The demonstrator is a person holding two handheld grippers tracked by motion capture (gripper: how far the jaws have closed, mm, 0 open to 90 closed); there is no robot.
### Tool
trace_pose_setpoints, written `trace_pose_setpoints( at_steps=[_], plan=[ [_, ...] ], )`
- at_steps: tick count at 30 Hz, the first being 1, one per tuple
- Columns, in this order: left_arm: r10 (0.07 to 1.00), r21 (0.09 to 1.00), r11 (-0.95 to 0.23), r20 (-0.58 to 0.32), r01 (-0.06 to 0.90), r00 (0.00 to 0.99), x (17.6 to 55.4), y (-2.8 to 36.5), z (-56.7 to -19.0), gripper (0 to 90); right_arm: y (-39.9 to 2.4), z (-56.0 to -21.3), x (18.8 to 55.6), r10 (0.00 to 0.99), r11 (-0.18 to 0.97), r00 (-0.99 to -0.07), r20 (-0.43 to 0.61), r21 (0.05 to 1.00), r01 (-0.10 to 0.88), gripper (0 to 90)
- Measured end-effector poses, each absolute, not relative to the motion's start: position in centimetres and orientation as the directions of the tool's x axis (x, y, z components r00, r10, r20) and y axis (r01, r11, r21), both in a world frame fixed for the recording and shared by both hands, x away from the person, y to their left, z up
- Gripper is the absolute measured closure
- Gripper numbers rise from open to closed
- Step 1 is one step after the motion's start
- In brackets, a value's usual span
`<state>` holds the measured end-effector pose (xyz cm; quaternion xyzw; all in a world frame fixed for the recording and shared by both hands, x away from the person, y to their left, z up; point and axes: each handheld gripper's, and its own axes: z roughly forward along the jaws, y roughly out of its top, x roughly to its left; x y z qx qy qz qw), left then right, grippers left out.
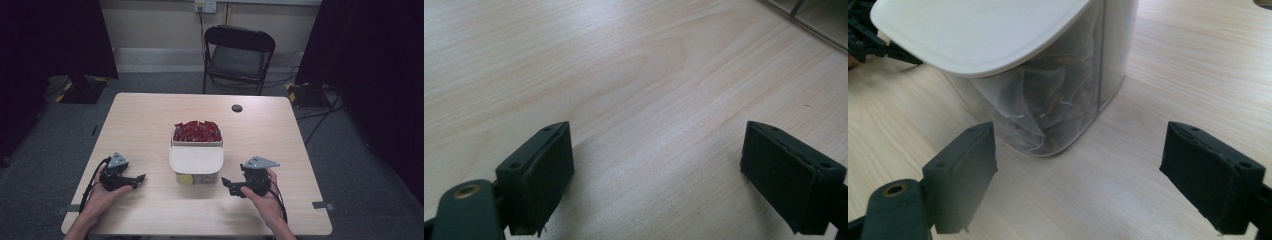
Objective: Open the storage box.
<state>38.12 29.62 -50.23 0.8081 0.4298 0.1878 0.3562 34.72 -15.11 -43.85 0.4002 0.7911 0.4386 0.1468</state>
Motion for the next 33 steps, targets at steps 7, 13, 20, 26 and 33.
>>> trace_pose_setpoints(
  at_steps=[7, 13, 20, 26, 33],
  plan=[
    [0.828, 0.737, -0.377, -0.003, 0.561, 0.56, 38.1, 29.6, -50.2, 13.3, -14.0, -44.2, 34.7, 0.743, 0.324, -0.66, 0.106, 0.807, 0.494, 14.2],
    [0.828, 0.737, -0.378, -0.002, 0.561, 0.56, 38.1, 29.6, -50.2, 13.3, -13.5, -44.5, 34.8, 0.739, 0.33, -0.665, 0.108, 0.802, 0.498, 14.3],
    [0.828, 0.737, -0.377, -0.003, 0.561, 0.56, 38.1, 29.6, -50.2, 13.3, -12.9, -44.7, 35.0, 0.733, 0.325, -0.669, 0.122, 0.801, 0.503, 14.3],
    [0.828, 0.737, -0.377, -0.002, 0.561, 0.56, 38.1, 29.6, -50.2, 13.3, -11.7, -44.7, 35.5, 0.722, 0.332, -0.681, 0.124, 0.801, 0.498, 14.3],
    [0.828, 0.737, -0.377, -0.003, 0.561, 0.56, 38.1, 29.6, -50.2, 13.3, -10.7, -44.6, 36.3, 0.721, 0.337, -0.683, 0.115, 0.803, 0.492, 14.4]
  ],
)
